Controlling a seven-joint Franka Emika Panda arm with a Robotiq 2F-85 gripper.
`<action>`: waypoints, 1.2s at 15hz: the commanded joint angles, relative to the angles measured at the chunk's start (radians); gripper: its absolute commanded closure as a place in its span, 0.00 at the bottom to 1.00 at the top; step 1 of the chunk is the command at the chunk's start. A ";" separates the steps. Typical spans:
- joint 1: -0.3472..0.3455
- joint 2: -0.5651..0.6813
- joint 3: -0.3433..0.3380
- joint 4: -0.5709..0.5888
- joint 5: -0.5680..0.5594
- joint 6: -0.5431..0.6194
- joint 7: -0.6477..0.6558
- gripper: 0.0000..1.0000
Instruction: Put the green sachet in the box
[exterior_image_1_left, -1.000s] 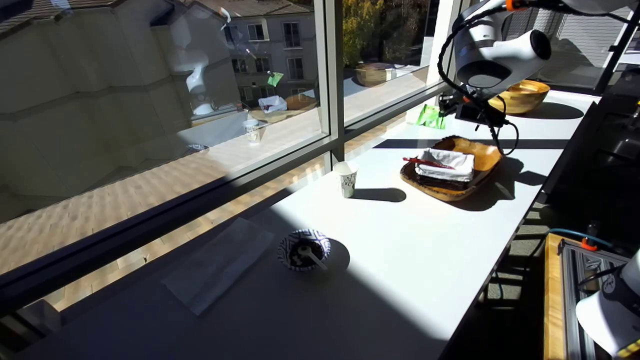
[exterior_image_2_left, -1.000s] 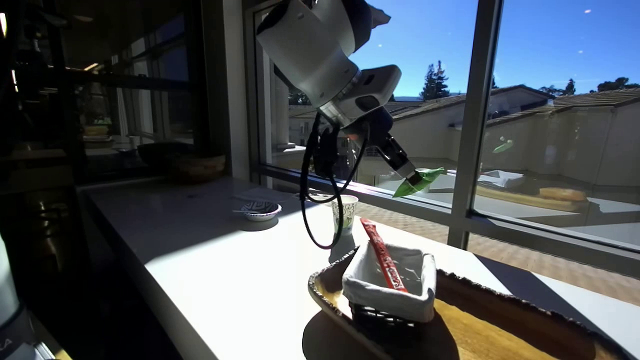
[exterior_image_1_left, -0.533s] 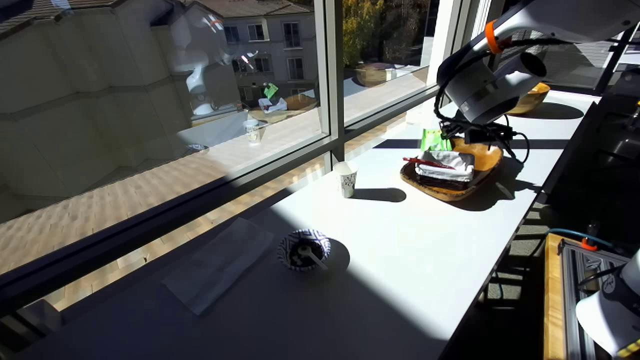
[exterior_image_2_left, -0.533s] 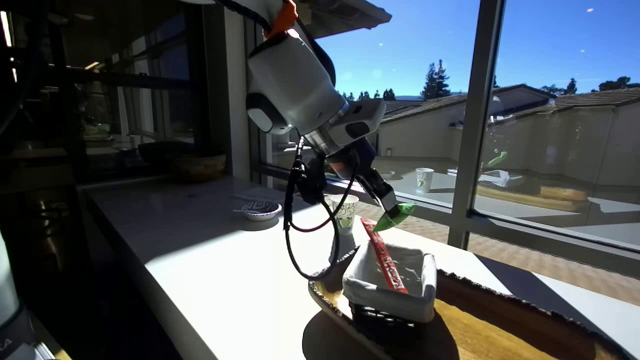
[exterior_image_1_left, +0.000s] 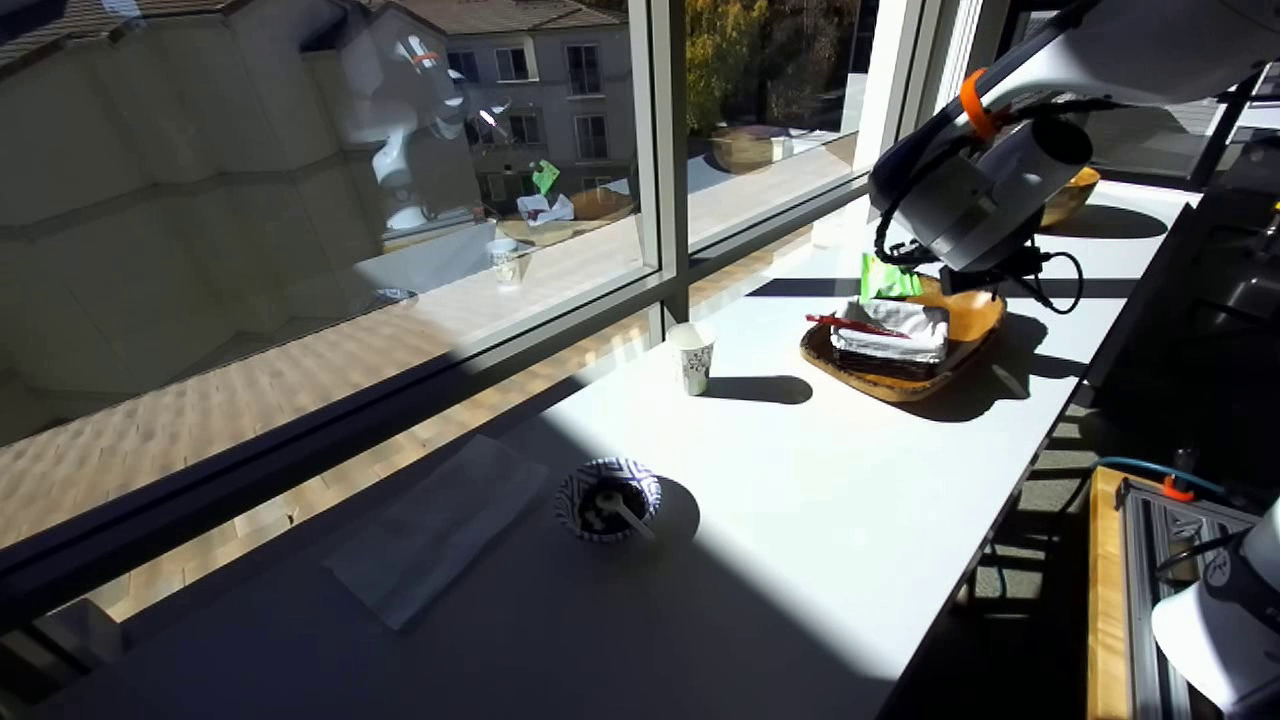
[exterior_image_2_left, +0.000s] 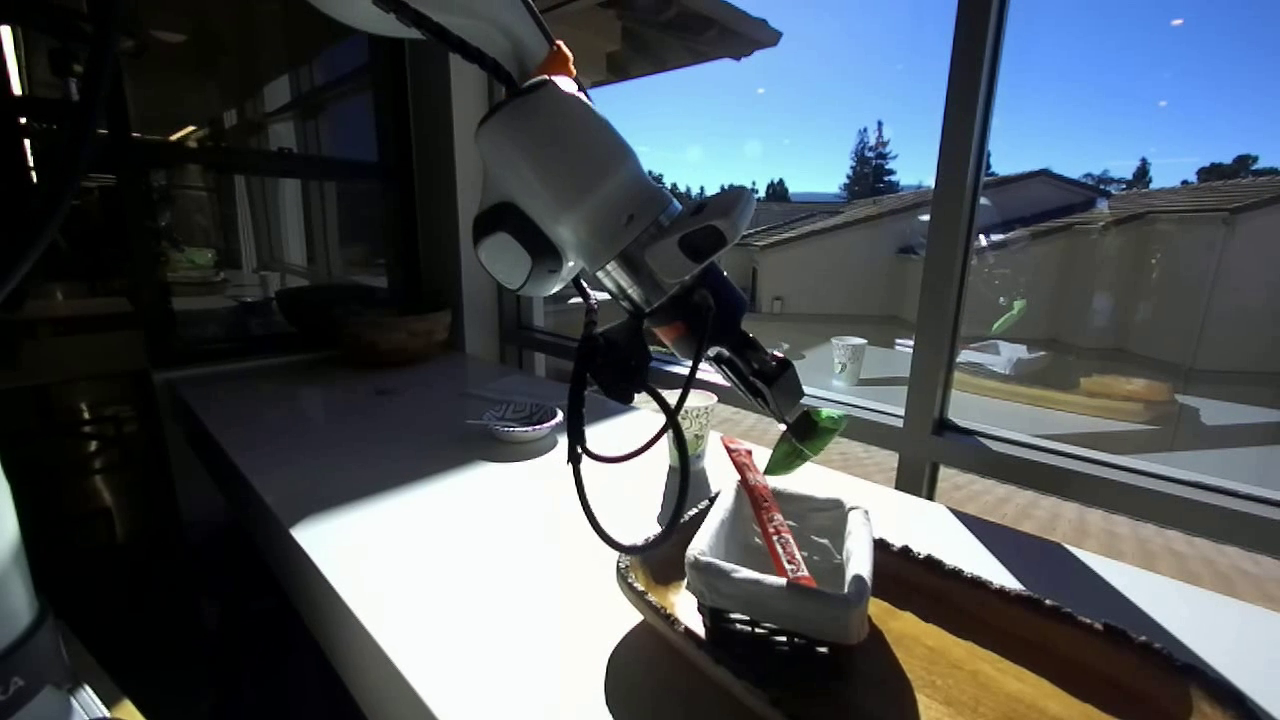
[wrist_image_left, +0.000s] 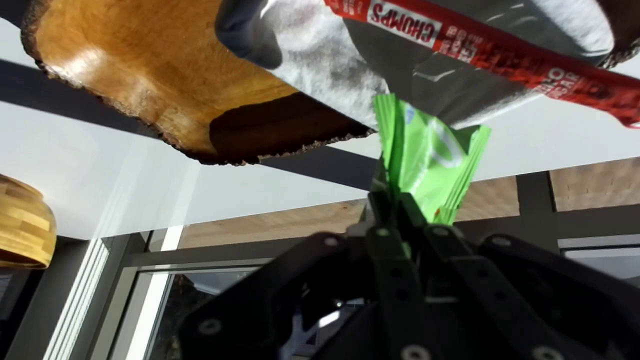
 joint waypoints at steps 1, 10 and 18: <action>-0.015 0.035 0.003 -0.033 -0.158 0.009 0.130 0.98; -0.089 0.141 -0.010 -0.109 -0.676 0.109 0.534 0.98; -0.191 0.351 -0.084 -0.138 -1.051 0.328 0.802 0.68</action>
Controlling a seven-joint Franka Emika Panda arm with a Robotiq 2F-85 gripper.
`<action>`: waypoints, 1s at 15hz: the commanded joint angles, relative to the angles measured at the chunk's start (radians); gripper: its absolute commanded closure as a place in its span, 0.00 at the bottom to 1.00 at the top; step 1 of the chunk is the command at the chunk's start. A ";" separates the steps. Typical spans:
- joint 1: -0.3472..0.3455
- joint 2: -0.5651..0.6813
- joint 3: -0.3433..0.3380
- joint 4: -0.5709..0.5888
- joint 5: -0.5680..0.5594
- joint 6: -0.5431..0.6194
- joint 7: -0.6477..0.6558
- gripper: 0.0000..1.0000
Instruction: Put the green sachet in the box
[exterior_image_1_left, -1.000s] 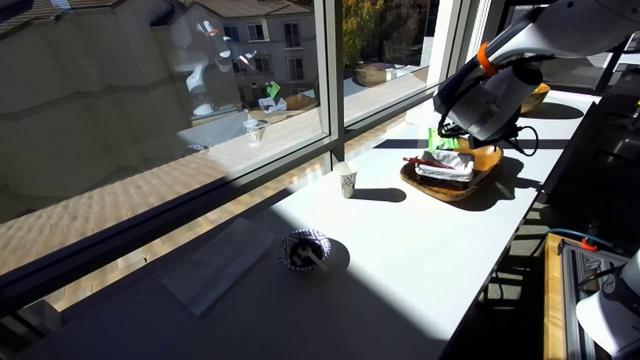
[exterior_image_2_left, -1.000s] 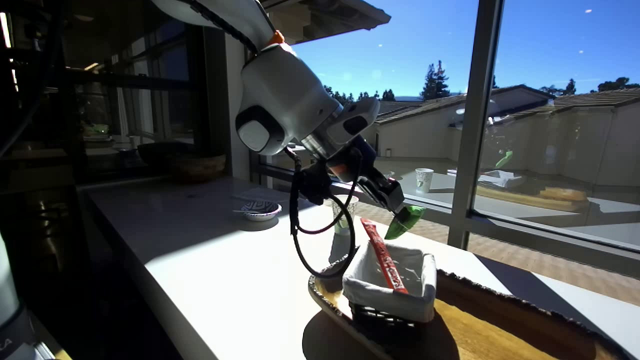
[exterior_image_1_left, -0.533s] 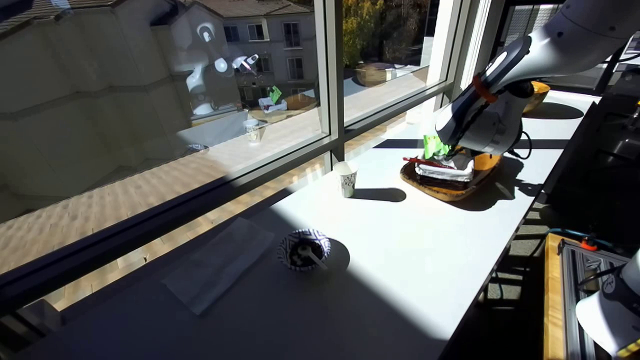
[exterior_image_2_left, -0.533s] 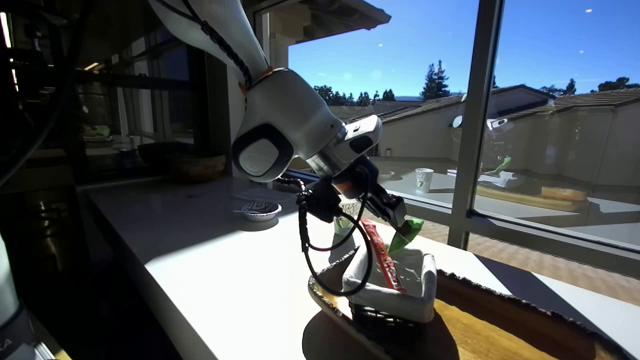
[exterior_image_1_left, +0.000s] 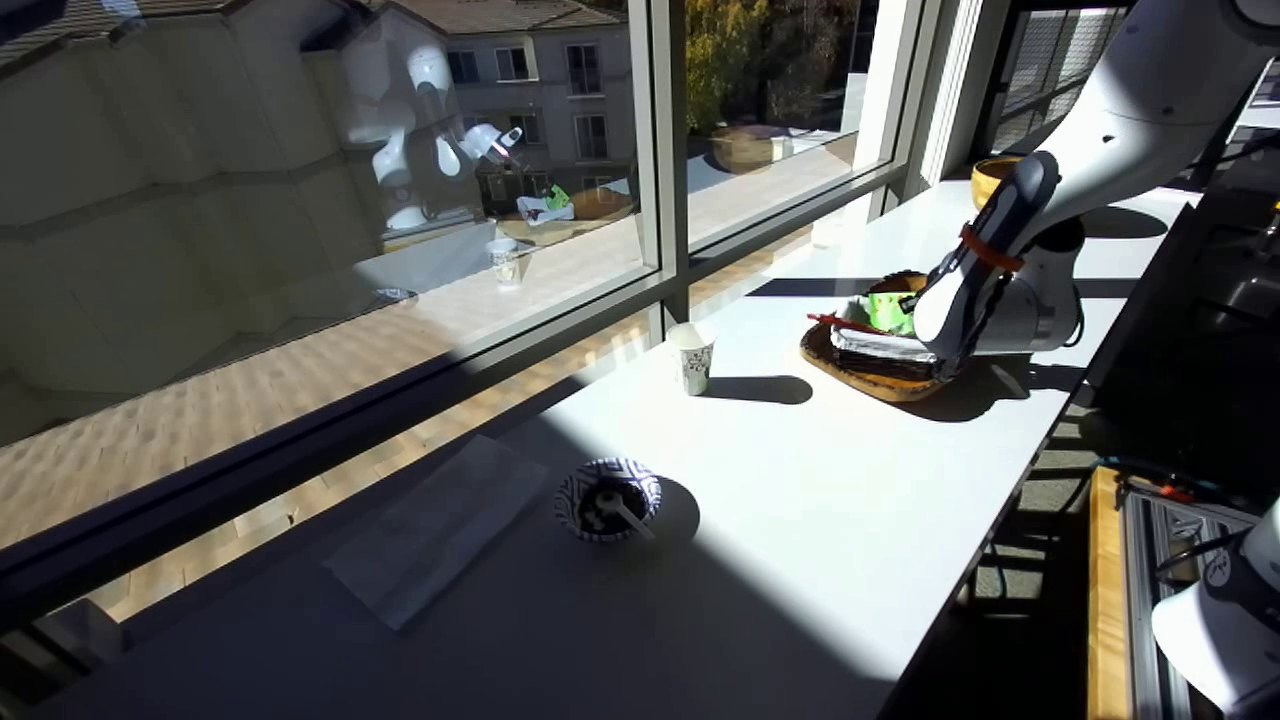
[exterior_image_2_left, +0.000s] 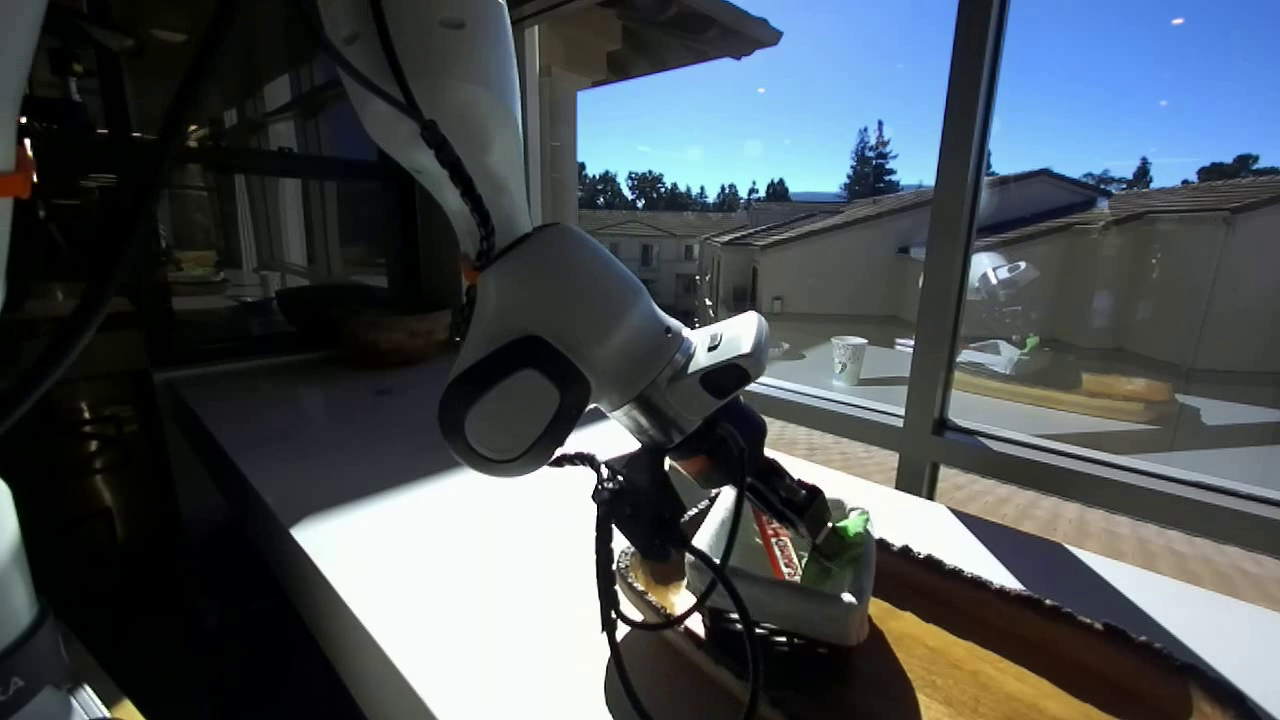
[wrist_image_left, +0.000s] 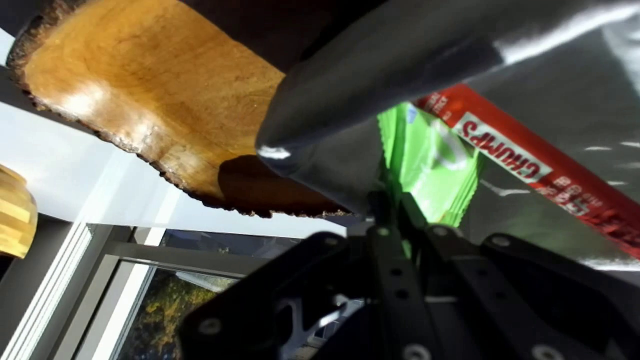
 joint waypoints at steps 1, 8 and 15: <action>0.015 0.102 -0.079 0.007 -0.148 0.101 0.125 0.66; 0.025 0.011 -0.080 -0.002 -0.256 0.074 0.288 0.16; 0.108 -0.237 -0.026 -0.041 -0.220 -0.401 0.431 0.00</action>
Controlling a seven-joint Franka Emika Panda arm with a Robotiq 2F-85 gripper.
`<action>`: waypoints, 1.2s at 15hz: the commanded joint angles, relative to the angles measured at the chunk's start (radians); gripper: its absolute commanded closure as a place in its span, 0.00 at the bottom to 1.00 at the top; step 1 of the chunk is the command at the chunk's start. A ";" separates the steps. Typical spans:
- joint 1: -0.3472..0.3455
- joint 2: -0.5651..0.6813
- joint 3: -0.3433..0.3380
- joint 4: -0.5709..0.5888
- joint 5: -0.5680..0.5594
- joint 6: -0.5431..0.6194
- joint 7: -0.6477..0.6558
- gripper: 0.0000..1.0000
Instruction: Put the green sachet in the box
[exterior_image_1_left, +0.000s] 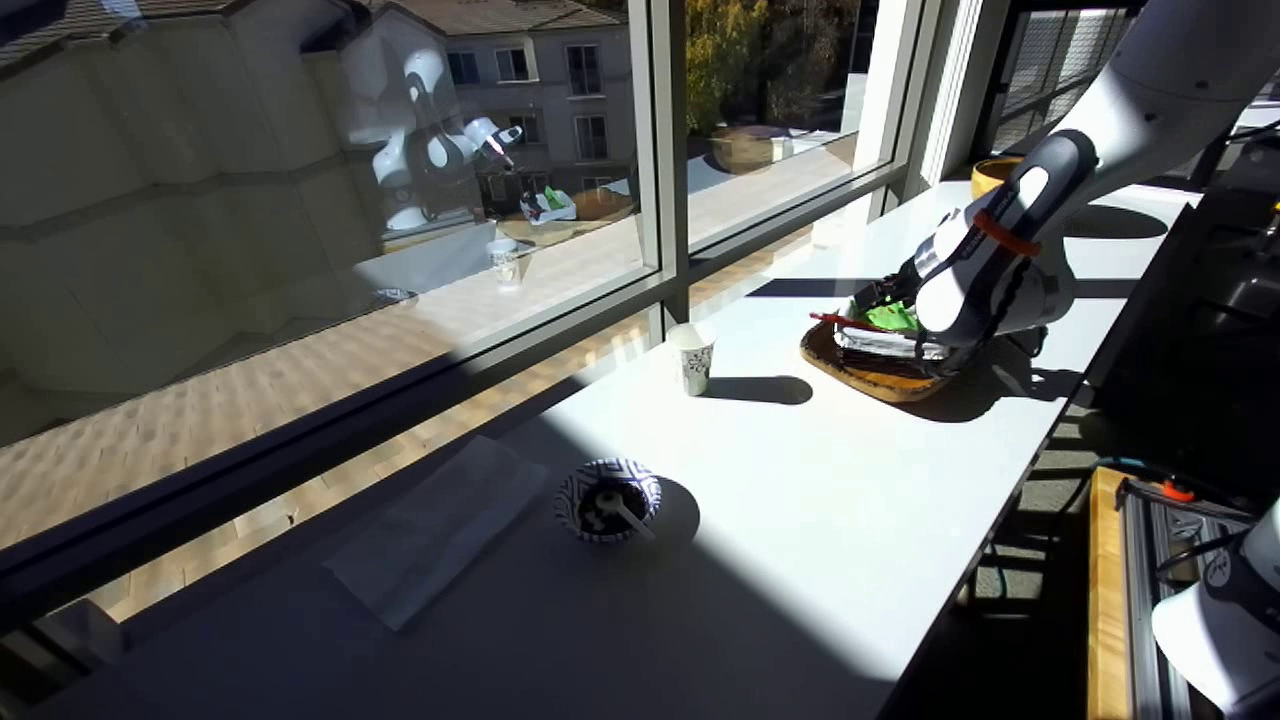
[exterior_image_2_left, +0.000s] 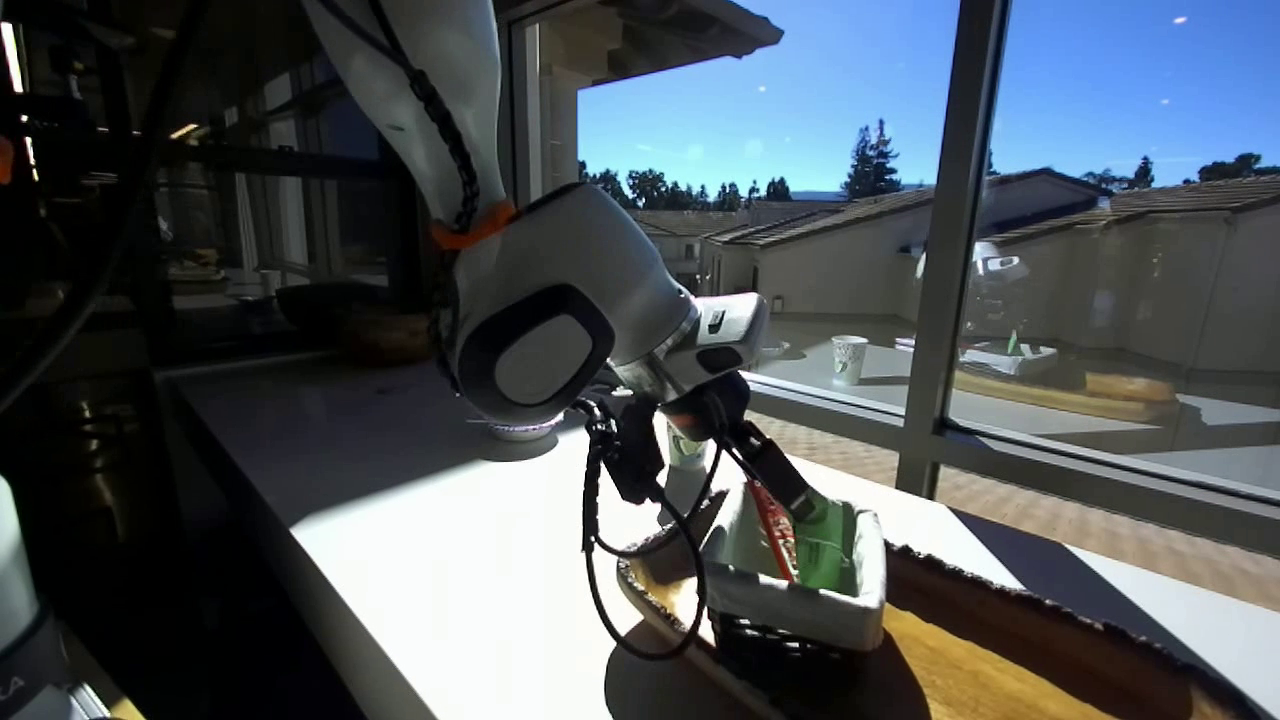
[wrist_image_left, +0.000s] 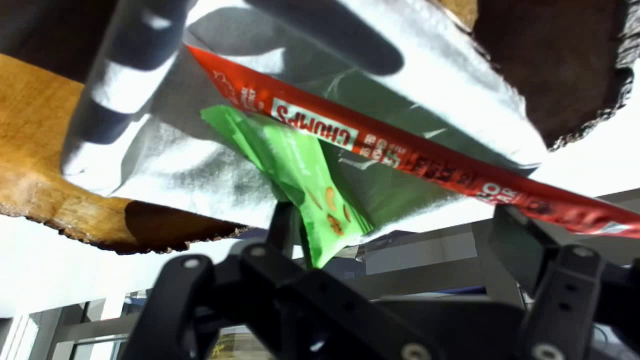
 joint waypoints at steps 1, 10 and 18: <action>0.049 -0.178 0.030 -0.052 0.007 -0.276 0.068 0.00; 0.209 -0.511 0.036 0.069 0.228 -0.998 0.058 0.00; 0.137 -0.617 0.057 0.231 0.113 -1.425 0.160 0.00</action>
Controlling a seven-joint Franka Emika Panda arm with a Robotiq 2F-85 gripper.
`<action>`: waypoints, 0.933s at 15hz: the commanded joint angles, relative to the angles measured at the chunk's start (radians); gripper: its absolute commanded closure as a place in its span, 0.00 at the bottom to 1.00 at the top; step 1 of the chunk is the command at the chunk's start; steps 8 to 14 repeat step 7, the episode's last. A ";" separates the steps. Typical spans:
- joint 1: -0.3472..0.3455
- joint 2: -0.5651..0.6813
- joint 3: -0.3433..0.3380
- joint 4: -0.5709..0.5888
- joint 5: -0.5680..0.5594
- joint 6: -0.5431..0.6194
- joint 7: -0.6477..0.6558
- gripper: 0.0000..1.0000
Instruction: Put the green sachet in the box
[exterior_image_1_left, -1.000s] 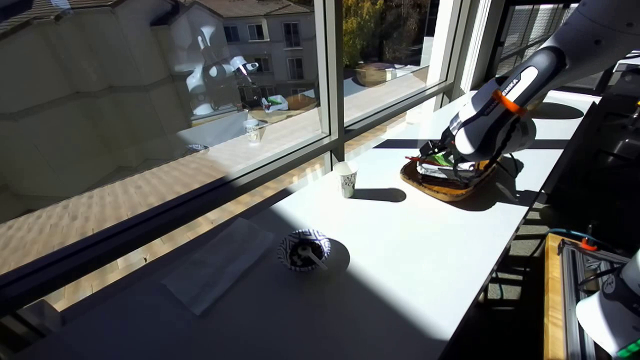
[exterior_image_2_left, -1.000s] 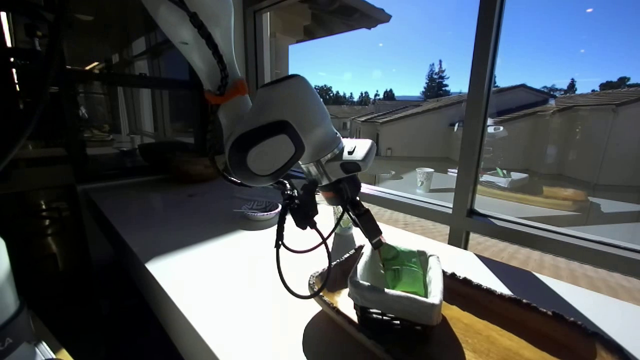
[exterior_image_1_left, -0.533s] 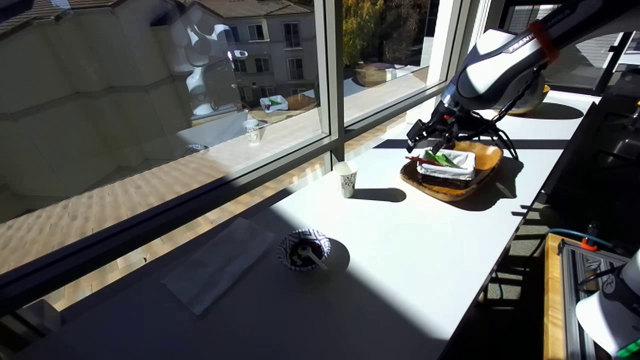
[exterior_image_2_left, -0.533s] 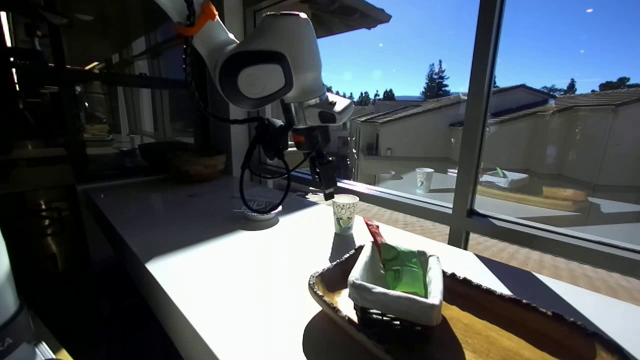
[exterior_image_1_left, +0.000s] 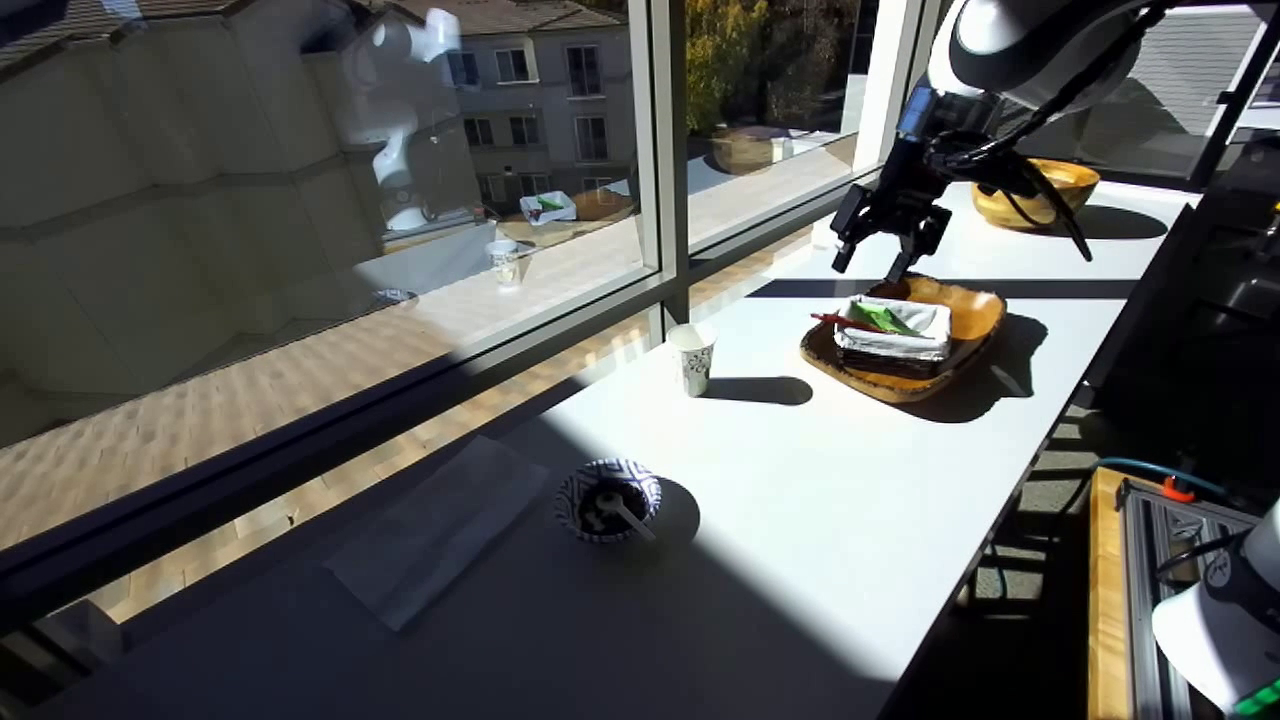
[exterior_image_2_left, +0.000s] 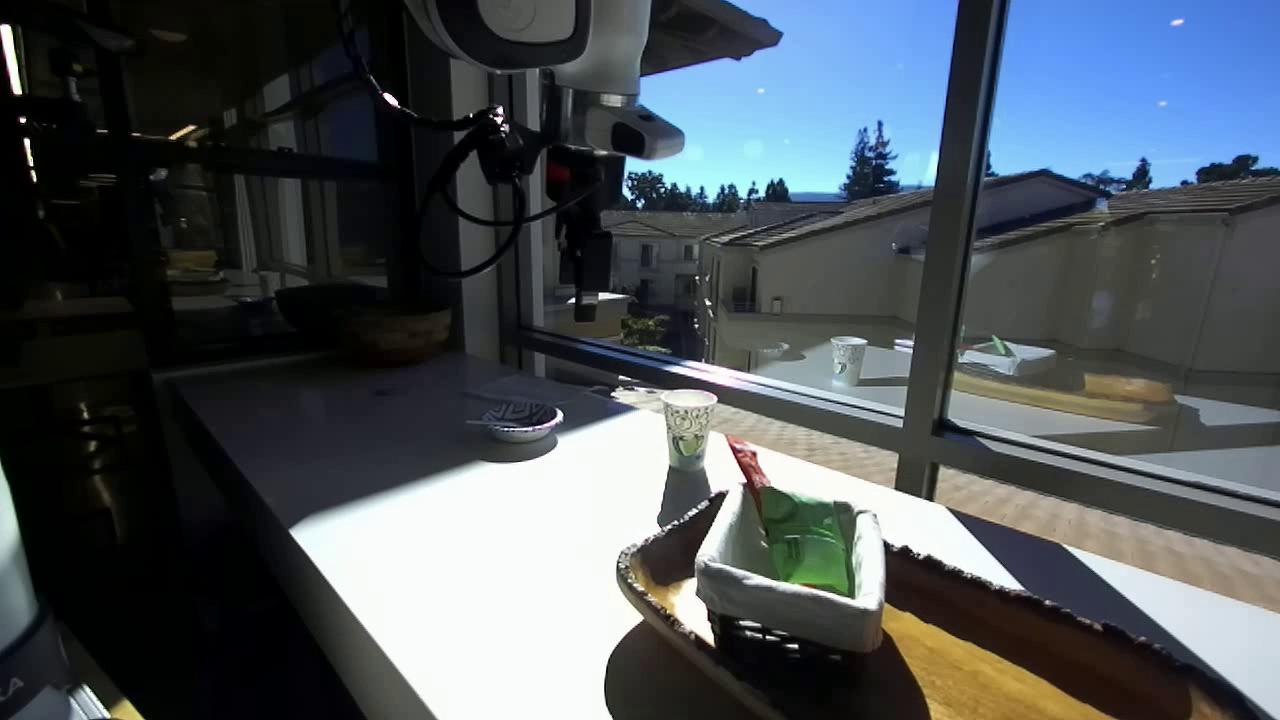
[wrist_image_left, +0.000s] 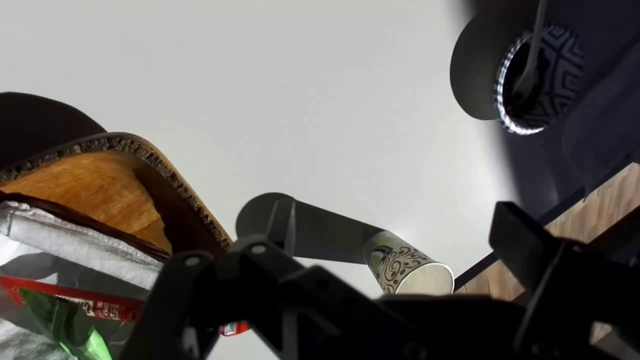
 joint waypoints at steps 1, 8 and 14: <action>-0.009 -0.009 0.002 0.018 -0.007 -0.019 0.000 0.00; -0.011 -0.008 0.003 0.023 -0.008 -0.020 0.000 0.00; -0.011 -0.008 0.003 0.023 -0.008 -0.020 0.000 0.00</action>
